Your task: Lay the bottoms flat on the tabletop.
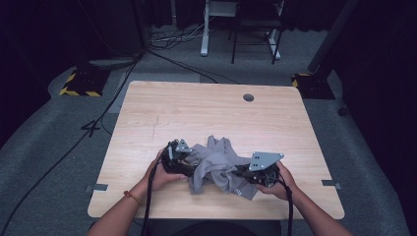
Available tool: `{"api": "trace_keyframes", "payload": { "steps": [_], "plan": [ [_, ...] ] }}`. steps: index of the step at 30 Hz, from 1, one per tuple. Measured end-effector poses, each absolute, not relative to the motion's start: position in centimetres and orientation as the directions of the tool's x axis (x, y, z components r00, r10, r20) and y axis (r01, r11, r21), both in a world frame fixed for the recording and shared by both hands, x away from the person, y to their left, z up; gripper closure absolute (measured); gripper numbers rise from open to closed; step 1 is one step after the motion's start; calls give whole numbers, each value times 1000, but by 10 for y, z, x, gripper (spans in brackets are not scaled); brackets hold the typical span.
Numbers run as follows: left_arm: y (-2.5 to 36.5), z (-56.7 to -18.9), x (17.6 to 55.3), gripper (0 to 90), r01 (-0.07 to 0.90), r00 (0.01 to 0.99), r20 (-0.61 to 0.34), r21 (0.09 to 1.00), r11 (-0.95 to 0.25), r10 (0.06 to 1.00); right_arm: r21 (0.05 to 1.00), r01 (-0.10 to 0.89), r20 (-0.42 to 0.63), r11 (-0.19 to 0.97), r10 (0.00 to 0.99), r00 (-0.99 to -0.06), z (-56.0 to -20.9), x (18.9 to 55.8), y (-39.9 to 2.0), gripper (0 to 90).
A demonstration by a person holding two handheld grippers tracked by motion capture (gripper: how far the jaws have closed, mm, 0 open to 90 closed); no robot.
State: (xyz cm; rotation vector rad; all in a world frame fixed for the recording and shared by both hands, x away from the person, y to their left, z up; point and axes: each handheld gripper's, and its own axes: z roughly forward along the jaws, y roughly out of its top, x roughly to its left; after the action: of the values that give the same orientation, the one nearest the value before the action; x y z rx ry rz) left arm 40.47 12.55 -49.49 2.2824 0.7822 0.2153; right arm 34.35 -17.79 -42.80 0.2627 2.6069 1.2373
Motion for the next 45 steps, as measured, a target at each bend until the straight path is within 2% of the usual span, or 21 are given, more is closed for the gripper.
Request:
{"api": "trace_keyframes", "payload": {
  "steps": [6, 8, 9, 10, 11, 14, 15, 16, 19, 22, 28, 31, 35, 40, 41, 45],
  "plan": [
    [128, -495, 405, 259, 472, 805, -59, 666, -577, 590, 722, -16, -114, 692, 96, -989, -445, 313, -145, 813],
    [130, -495, 405, 256, 473, 805, -60, 666, -576, 591, 703, -9, -86, 711, 72, -994, -454, 309, -136, 738],
    [130, -495, 406, 252, 471, 804, -59, 670, -574, 592, 683, -6, -79, 730, 66, -995, -460, 308, -131, 577],
    [132, -495, 406, 252, 476, 801, -61, 667, -573, 596, 683, -6, -79, 730, 66, -995, -460, 308, -131, 577],
    [133, -495, 406, 250, 473, 802, -52, 664, -579, 595, 693, 4, -86, 721, 87, -992, -457, 310, -135, 511],
    [137, -495, 407, 226, 491, 787, -58, 661, -567, 614, 729, 34, -80, 683, 135, -988, -446, 318, -149, 463],
    [139, -495, 407, 230, 491, 786, -56, 662, -566, 616, 770, 74, -95, 634, 228, -969, -434, 327, -169, 451],
    [139, -494, 407, 230, 488, 783, -52, 669, -561, 619, 770, 74, -95, 634, 228, -969, -434, 327, -169, 451],
    [138, -490, 406, 235, 466, 785, -31, 688, -556, 619, 794, 142, -134, 591, 397, -908, -423, 344, -202, 476],
    [132, -491, 410, 233, 467, 780, -24, 687, -556, 625, 777, 263, -121, 572, 546, -829, -432, 367, -230, 472],
    [128, -489, 420, 232, 479, 761, -54, 718, -504, 647, 684, 375, -118, 626, 602, -790, -466, 394, -240, 434],
    [129, -486, 420, 234, 454, 766, -31, 734, -505, 642, 659, 434, -60, 615, 618, -784, -478, 402, -244, 397],
    [137, -481, 419, 234, 450, 766, -46, 751, -483, 641, 632, 450, -81, 631, 631, -771, -483, 405, -244, 356],
    [150, -477, 418, 247, 446, 768, -62, 767, -462, 638, 645, 499, 4, 579, 651, -759, -489, 411, -251, 377],
    [150, -477, 419, 247, 447, 766, -65, 769, -457, 639, 650, 493, 3, 579, 646, -763, -489, 411, -252, 411],
    [144, -476, 426, 247, 447, 779, -94, 776, -444, 620, 661, 453, -16, 598, 615, -789, -487, 408, -249, 662]
  ]
}}
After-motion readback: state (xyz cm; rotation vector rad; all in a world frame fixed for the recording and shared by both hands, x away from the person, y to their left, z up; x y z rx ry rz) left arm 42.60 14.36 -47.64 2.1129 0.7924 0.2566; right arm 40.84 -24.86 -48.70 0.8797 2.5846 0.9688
